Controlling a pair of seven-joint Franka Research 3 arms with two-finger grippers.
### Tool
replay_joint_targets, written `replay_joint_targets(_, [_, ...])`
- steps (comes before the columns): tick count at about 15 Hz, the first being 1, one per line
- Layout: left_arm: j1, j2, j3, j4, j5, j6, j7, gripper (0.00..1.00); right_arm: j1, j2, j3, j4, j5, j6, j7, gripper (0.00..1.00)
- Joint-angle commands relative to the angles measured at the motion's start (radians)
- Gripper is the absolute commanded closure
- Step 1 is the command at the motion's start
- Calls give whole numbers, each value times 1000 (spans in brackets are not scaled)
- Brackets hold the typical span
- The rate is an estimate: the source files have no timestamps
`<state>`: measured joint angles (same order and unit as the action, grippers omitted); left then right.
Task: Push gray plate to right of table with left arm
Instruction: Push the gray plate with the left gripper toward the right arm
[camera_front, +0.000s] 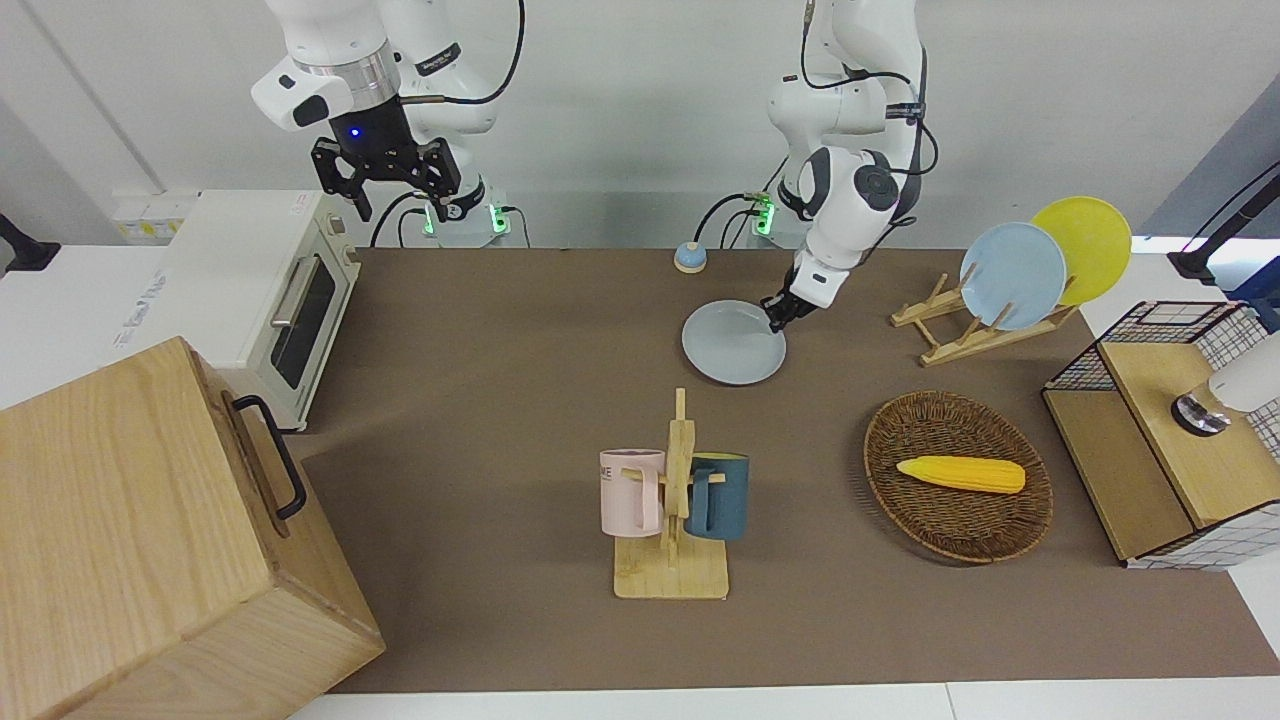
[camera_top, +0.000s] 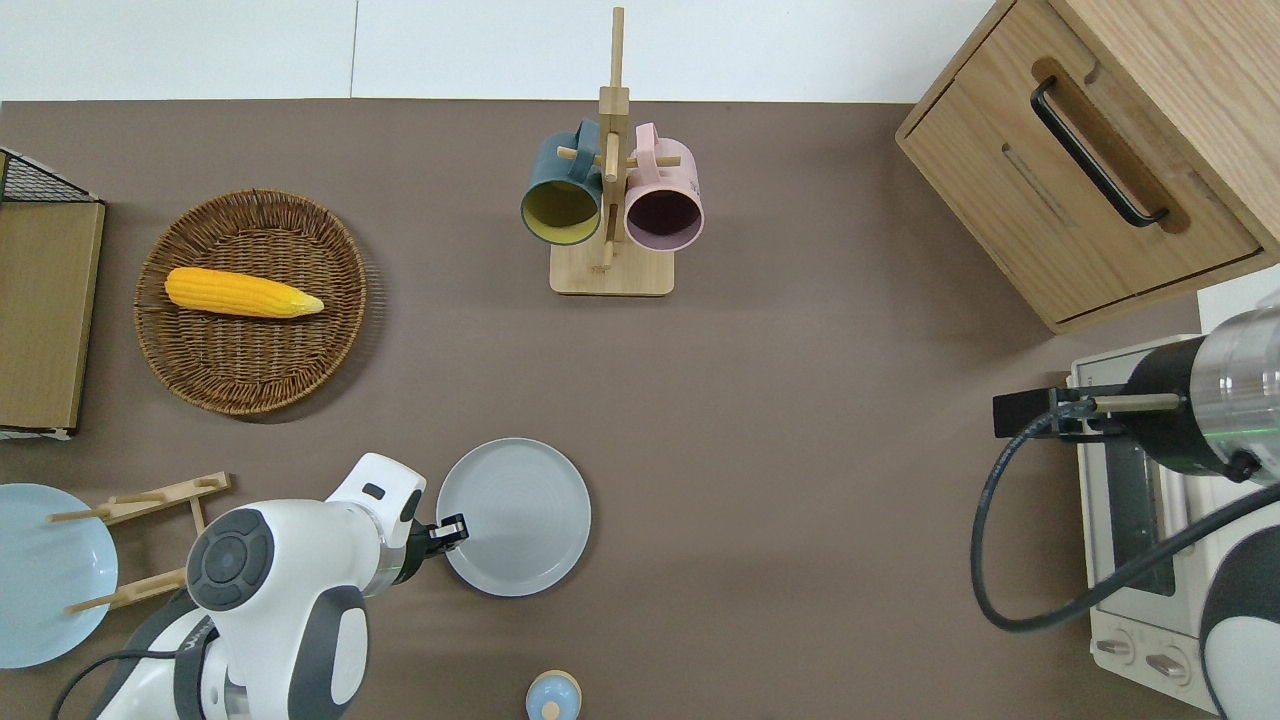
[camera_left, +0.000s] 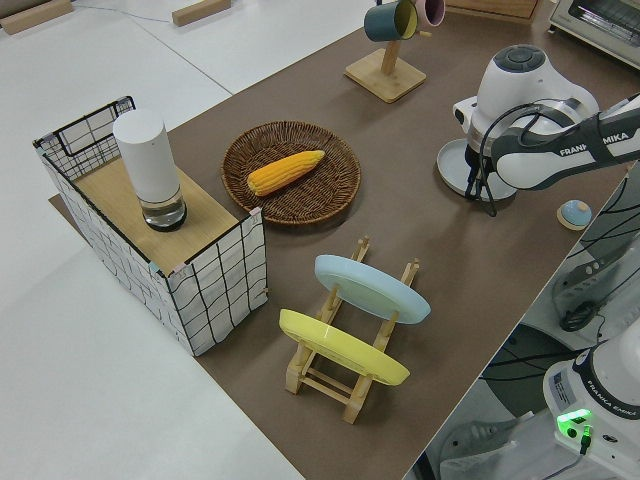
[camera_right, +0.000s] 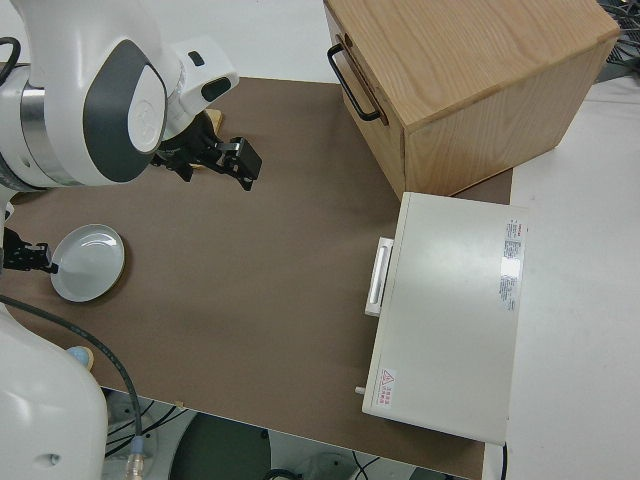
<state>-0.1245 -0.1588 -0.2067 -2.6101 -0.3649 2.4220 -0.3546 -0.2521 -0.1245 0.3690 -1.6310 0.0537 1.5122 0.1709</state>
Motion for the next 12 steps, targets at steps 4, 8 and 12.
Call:
replay_joint_targets(4, [-101, 28, -60, 1, -51, 83, -144, 1000, -24, -27, 14, -27, 21, 0, 10, 5])
replay_joint_targets(8, [-185, 96, -86, 41, -127, 164, -202, 1000, -24, -27, 14, -27, 21, 0, 12, 5])
replay_joint_targets(12, [-279, 146, -63, 96, -140, 173, -250, 1000, -24, -27, 14, -27, 21, 0, 12, 5])
